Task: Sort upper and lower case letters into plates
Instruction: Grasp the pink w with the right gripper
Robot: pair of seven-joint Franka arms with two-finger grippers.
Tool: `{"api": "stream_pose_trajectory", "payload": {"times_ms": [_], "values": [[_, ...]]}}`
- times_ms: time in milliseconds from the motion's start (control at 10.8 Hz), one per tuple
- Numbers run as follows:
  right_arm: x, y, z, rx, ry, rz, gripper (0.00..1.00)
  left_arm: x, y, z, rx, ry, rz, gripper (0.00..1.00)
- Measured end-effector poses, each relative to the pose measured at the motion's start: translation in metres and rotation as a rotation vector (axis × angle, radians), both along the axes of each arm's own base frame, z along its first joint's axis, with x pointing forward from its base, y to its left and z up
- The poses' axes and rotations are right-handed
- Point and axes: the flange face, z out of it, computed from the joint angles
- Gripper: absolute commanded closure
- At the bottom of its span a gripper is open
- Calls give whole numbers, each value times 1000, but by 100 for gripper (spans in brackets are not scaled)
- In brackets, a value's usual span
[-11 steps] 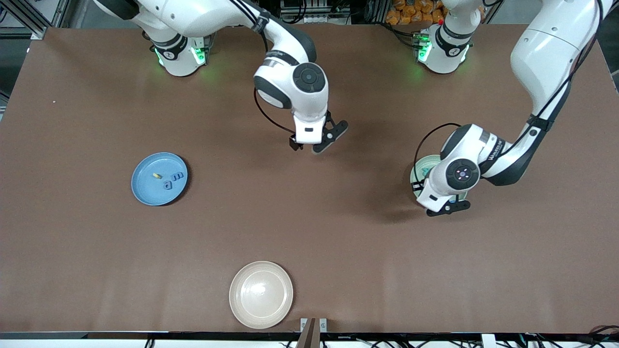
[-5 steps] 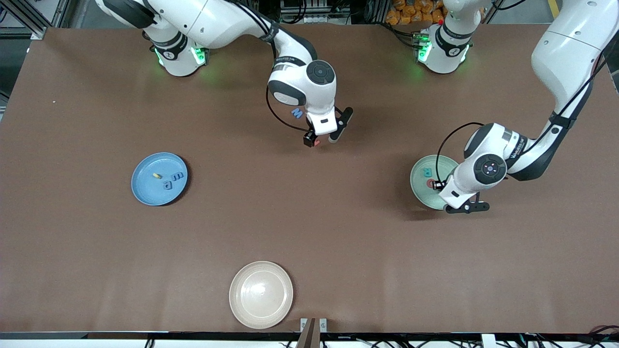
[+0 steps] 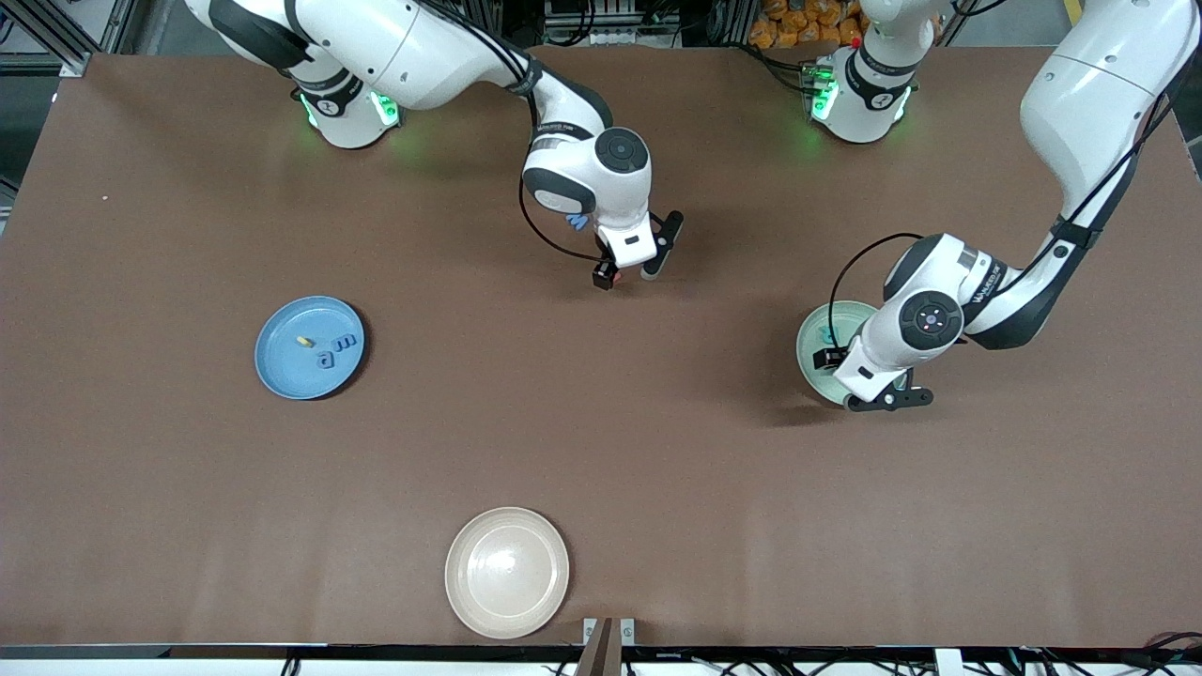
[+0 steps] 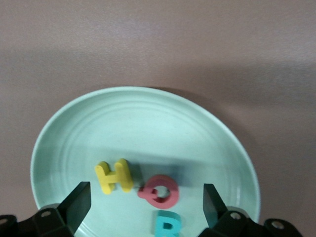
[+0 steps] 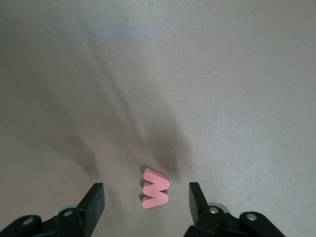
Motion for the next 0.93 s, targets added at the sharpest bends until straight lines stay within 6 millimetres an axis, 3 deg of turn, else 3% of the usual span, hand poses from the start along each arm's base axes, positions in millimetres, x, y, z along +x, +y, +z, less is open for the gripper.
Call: {"api": "stream_pose_trajectory", "payload": {"times_ms": [743, 929], "values": [[2, -3, -9, -12, 1, 7, 35, -4, -58, 17, -14, -53, 116, 0], [2, -4, -12, -15, 2, 8, 36, -4, -62, 15, -13, -52, 148, 0]]}}
